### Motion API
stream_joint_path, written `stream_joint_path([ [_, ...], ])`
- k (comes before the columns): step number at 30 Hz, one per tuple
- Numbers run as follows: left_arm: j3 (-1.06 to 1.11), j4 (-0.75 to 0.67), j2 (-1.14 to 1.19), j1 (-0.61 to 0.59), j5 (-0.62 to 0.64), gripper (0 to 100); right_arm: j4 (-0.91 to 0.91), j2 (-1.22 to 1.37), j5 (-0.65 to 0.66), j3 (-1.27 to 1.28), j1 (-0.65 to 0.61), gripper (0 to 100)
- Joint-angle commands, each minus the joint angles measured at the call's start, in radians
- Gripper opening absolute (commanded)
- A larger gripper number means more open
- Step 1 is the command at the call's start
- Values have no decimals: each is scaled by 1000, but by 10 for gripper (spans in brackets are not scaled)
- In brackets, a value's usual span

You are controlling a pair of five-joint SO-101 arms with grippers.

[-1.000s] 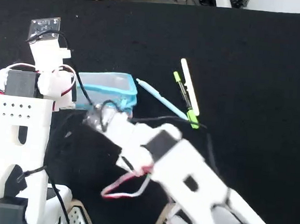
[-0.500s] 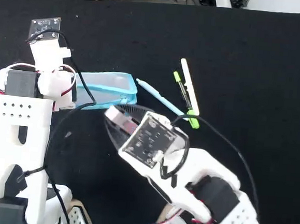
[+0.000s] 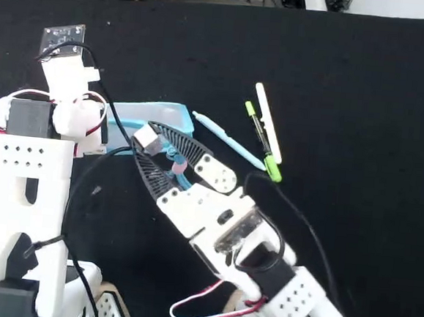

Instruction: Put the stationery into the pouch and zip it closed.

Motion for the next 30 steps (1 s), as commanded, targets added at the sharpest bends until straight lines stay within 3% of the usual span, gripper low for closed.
stream_joint_path([
  [1,-25,9,12,1,-9,30,-233,-16,-101,117,-6,11],
  [9,-25,9,12,7,-9,30,-279,15,-103,185,-5,11],
  [21,-21,9,17,8,-9,30,-439,386,-107,-4,-5,11],
  [30,-25,9,12,5,-9,30,-497,493,-107,-18,-5,11],
])
